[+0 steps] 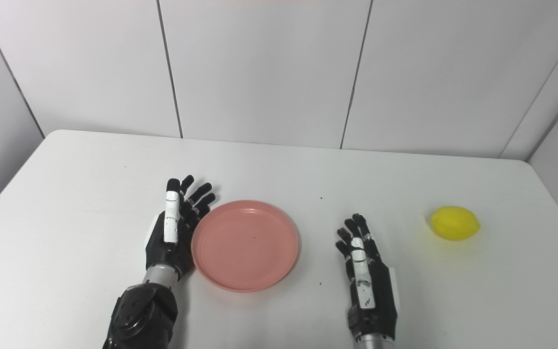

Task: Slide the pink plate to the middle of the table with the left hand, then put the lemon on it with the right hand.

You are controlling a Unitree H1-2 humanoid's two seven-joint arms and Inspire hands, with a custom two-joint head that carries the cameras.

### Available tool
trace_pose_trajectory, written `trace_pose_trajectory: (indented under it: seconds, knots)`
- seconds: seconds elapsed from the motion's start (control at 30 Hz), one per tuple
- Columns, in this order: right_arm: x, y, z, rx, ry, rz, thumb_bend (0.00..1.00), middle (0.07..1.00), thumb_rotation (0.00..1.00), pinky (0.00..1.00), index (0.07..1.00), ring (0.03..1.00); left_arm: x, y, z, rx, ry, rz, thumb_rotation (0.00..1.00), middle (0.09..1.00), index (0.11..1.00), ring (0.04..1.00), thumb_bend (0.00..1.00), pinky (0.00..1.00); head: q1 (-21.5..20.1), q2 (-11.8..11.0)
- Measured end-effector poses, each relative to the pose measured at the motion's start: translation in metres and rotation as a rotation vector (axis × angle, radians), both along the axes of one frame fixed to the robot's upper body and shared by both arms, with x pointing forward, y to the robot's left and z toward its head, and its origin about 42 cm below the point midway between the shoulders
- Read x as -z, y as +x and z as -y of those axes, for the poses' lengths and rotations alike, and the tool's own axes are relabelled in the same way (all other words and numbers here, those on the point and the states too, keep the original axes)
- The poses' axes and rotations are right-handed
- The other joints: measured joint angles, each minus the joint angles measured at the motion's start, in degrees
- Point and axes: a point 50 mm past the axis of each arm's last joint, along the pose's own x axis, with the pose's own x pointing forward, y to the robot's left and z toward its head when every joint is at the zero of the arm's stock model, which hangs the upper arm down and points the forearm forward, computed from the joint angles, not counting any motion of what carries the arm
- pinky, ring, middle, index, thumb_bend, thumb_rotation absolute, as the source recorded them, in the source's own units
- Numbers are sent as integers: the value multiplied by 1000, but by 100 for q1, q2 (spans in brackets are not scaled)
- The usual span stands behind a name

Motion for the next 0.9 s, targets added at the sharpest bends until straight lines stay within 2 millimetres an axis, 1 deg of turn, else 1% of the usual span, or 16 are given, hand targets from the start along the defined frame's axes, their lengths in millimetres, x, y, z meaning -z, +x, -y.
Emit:
trace_pose_trajectory:
  seconds: [0.1,0.2,0.3,0.4,0.6,0.8,0.9]
  knots:
    - [0,0,0,0,-1,0,766,909,764,904,904,897,0,0,2,7,1,-1,855,840,928,854,811,952,9,0]
    - [0,0,0,1,0,0,776,905,751,904,901,890,-1,0,5,8,3,-2,839,816,916,831,828,928,9,0]
    - [0,0,0,2,1,0,763,903,755,899,897,886,-1,0,6,6,6,-5,840,817,914,826,826,926,9,0]
    - [0,0,0,3,1,-1,768,907,755,901,902,892,-1,-1,9,11,9,-5,860,837,926,851,816,958,9,0]
    - [0,0,0,3,0,0,779,906,752,902,902,893,-2,-1,15,35,13,-2,884,851,939,871,803,963,-9,17]
    - [0,0,0,6,1,-1,775,900,747,895,896,886,-2,-1,18,46,14,-4,864,840,927,860,814,932,-35,18]
    - [0,0,0,6,2,-1,777,899,745,899,897,887,-1,-1,18,47,14,-7,857,833,920,849,812,916,-123,0]
